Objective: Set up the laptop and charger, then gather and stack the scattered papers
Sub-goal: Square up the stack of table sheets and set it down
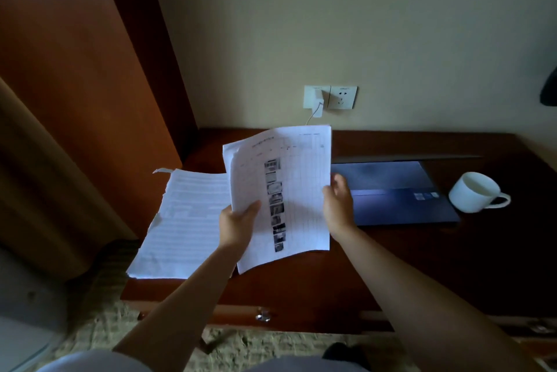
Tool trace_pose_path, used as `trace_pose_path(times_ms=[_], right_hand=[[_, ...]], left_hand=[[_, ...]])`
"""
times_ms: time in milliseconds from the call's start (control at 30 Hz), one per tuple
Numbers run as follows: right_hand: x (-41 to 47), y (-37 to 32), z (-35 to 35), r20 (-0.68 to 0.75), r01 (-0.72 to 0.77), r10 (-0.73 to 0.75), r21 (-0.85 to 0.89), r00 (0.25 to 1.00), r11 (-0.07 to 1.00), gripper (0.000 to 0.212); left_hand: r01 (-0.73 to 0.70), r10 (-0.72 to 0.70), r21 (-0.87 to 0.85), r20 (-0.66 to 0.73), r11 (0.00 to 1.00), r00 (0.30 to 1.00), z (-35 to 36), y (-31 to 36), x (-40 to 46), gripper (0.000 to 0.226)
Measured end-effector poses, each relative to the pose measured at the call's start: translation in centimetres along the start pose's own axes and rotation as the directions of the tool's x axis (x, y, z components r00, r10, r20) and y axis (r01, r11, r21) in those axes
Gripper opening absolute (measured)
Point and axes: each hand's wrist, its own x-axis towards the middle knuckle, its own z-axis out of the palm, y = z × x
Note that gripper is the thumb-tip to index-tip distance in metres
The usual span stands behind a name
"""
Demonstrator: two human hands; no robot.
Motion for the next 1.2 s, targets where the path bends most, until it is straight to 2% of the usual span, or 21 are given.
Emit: trace_pose_path(times_ms=[67,133,200,233,267,300,333,400,467,567,667,800,1000,1200], right_hand=[[1.9,-0.3,-1.4,-0.102,-0.046,0.056,0.091,0.993,0.995,0.025],[3.6,-0.6,-2.9,-0.196,-0.067,0.081,0.076,0.977,0.995,0.029],[5.7,-0.7,-4.7,-0.220,-0.095,0.103,0.047,0.970,0.994,0.029],[6.9,-0.7,-5.6,-0.209,-0.114,0.118,0.031,0.971,0.993,0.026],[8.0,-0.7,-6.4,-0.189,-0.137,0.134,-0.006,0.973,0.991,0.024],[8.9,-0.8,-7.2,-0.153,-0.167,0.157,-0.055,0.976,0.985,0.023],[9.5,-1.0,-7.9,-0.104,-0.188,0.178,-0.096,0.978,0.977,0.021],[10.2,-0.9,-9.1,-0.011,-0.179,0.180,-0.186,0.984,0.966,0.016],[10.8,-0.5,-10.0,0.030,-0.093,0.107,-0.309,0.994,0.946,0.026],[11.2,0.4,-10.5,0.063,0.066,-0.046,-0.381,0.997,0.922,0.035],[11.5,0.7,-10.7,0.074,0.146,-0.128,-0.374,0.989,0.916,0.035],[12.1,0.9,-10.8,0.080,0.223,-0.208,-0.369,0.975,0.902,0.034],[13.4,0.2,-10.5,0.070,0.302,-0.296,-0.336,0.953,0.892,0.037],[18.5,-4.2,-9.0,0.070,0.312,-0.305,-0.300,0.950,0.901,0.042]], left_hand=[[-0.050,0.046,0.057,0.058,0.997,0.997,-0.1,1.1,0.9,0.012],[-0.048,0.040,0.069,0.107,0.997,0.993,-0.5,2.1,1.9,0.003],[-0.018,-0.011,0.158,0.182,0.987,0.983,-0.1,3.2,2.9,0.019],[-0.030,-0.036,0.270,0.238,0.962,0.970,0.4,3.5,3.2,0.019],[-0.080,-0.063,0.427,0.313,0.901,0.948,1.0,3.5,3.5,0.009],[-0.171,-0.081,0.567,0.392,0.806,0.916,1.7,3.6,3.7,0.010],[-0.278,-0.100,0.683,0.458,0.676,0.883,2.6,3.3,4.0,0.027],[-0.474,-0.123,0.764,0.573,0.438,0.810,4.7,2.5,3.8,0.039],[-0.584,-0.123,0.730,0.656,0.354,0.745,7.3,1.8,2.8,0.038],[-0.660,-0.110,0.623,0.757,0.421,0.644,11.0,0.6,1.8,0.033],[-0.669,-0.226,0.653,0.754,0.356,0.617,13.6,-0.2,2.0,0.045],[-0.661,-0.342,0.694,0.718,0.286,0.606,15.7,-1.2,2.6,0.042],[-0.671,-0.376,0.716,0.685,0.192,0.624,17.4,-1.7,2.3,0.041],[-0.613,-0.442,0.764,0.629,0.200,0.640,18.8,-0.5,3.2,0.041]])
